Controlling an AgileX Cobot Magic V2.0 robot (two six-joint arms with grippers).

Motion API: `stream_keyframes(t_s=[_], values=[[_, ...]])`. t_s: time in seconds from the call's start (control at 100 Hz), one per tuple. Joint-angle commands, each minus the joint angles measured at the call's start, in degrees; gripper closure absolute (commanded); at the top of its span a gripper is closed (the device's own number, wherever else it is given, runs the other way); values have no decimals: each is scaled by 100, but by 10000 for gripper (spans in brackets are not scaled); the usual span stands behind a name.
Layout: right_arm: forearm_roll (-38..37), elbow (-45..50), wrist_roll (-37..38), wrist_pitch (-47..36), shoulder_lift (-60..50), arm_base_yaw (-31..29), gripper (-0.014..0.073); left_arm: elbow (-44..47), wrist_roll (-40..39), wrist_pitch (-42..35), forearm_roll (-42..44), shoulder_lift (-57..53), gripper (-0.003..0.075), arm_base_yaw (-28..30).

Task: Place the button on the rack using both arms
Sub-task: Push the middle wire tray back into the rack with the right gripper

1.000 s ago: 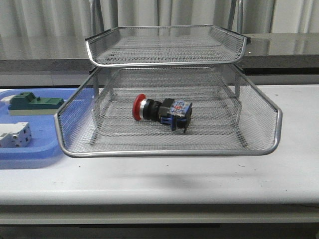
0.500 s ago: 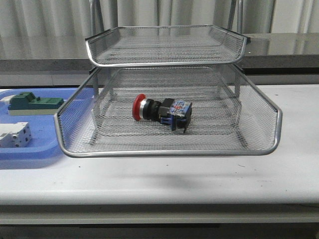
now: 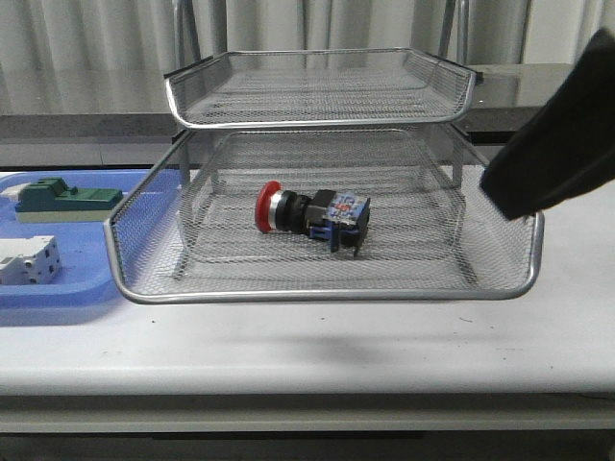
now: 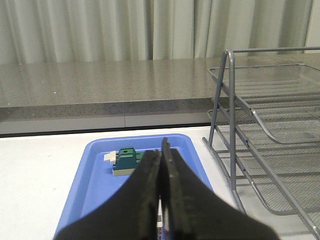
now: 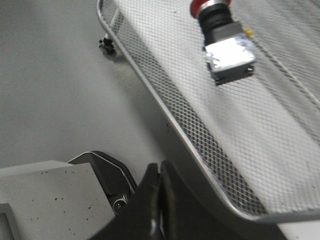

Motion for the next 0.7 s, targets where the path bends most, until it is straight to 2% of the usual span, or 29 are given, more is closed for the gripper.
stream_keyframes(t_s=[0.0,0.28,0.69], values=[[258,-194,-106,-427,245,430,654,-162,-57,-391,-113,52,740,7],[32,-194,-106,-1286,1142,1406,654,-162,-57,-391,-113,52,740,7],[28,-212,-106,-2784,2079,1563,654,-162,-57,-391,-113,52,740,7]])
